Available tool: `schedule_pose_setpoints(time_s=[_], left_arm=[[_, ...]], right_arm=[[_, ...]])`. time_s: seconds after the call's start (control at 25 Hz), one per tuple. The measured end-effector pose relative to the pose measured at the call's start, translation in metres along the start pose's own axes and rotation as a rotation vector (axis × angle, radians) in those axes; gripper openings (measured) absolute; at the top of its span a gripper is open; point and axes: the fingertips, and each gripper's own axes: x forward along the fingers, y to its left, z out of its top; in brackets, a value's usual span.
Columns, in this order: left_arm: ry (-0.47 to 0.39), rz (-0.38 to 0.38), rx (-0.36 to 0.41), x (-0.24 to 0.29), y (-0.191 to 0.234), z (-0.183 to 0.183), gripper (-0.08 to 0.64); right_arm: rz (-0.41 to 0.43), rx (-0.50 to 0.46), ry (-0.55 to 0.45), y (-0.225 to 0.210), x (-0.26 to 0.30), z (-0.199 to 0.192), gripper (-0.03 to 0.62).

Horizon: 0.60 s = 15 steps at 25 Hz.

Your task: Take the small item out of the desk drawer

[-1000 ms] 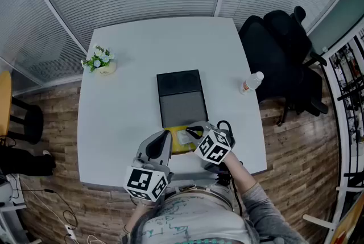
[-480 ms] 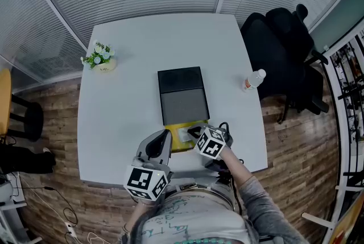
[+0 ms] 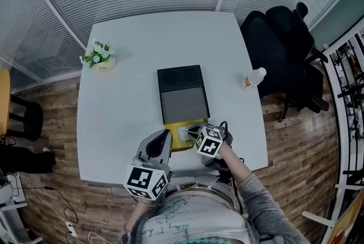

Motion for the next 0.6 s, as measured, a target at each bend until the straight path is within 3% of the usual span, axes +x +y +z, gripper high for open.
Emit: schedule_pose_setpoints(time_s=[0.24,0.6], left_arm=[[0.002,0.001,-0.004,-0.001,0.004,-0.001,-0.003],[0.007,0.009,-0.004,0.0,0.011,-0.003,-0.003]], right_arm=[[0.037,-0.075,0.067,0.003,0.015,-0.004,0.063],[0.042,-0.118,0.145,0.001,0.037,-0.012,0.034]])
